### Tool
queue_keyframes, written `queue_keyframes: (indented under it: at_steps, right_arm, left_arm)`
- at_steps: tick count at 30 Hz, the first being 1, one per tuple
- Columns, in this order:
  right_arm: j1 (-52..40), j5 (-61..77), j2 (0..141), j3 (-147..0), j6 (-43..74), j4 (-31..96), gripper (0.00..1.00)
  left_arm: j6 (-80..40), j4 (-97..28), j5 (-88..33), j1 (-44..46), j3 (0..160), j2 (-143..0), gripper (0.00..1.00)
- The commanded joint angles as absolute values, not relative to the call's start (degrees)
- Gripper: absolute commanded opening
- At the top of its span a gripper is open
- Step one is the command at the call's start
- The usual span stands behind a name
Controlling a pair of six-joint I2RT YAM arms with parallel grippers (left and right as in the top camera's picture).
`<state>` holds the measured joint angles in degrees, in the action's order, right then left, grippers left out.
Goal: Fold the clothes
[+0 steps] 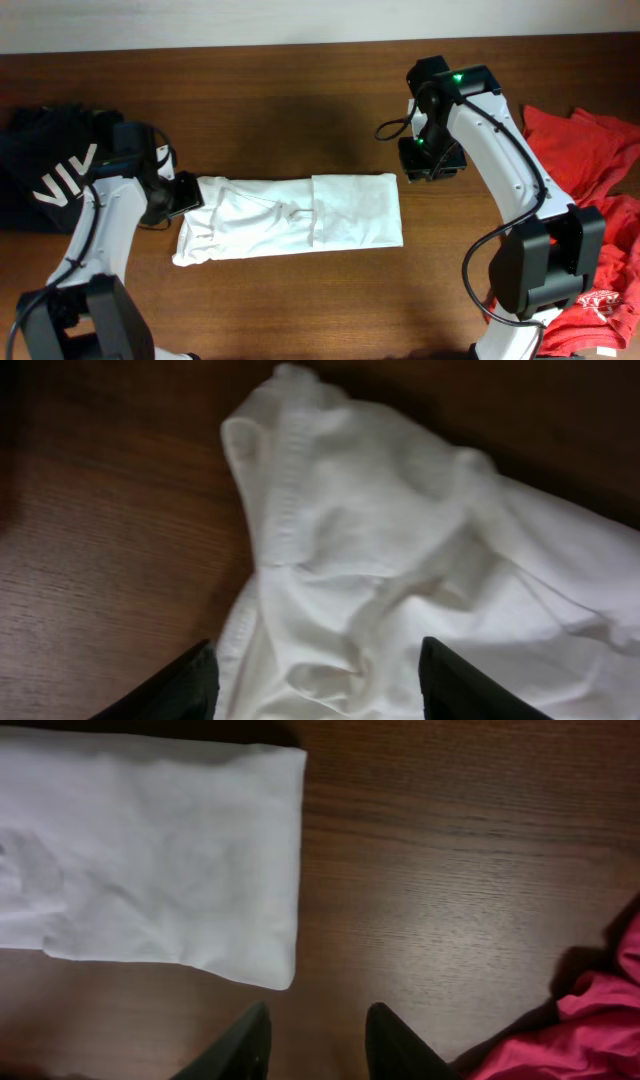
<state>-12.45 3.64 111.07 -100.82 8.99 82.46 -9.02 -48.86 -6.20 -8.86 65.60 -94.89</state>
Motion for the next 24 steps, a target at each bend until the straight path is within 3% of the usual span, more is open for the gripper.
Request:
queue_keyframes:
  at_steps: [1, 7, 15, 18, 21, 24]
  right_arm:
    - [-12.25, 2.48, 110.74, -101.47, 8.84, 82.74, 0.36]
    - [-12.36, 2.48, 110.74, -101.47, 8.84, 82.74, 0.36]
    - [-12.36, 2.48, 110.74, -101.47, 8.43, 82.72, 0.36]
    - [-12.36, 2.48, 110.74, -101.47, 8.43, 82.72, 0.36]
    - [-12.34, 2.20, 110.74, -101.47, 8.25, 82.70, 0.36]
    - [-12.34, 0.62, 110.74, -101.47, 7.77, 82.43, 0.36]
  left_arm:
    - [-2.20, -48.95, -9.89, -10.81, 65.78, -98.32, 0.67]
    - [6.15, -49.15, -11.97, -11.05, 65.78, -103.96, 0.71]
    - [6.37, -48.56, -17.93, -11.03, 65.78, -112.66, 0.68]
    - [6.37, -48.73, -20.40, -10.98, 65.78, -114.54, 0.47]
    - [6.37, -48.73, -20.29, -10.98, 66.11, -114.63, 0.17]
    - [6.35, -49.41, -20.10, -11.16, 67.00, -114.45, 0.01]
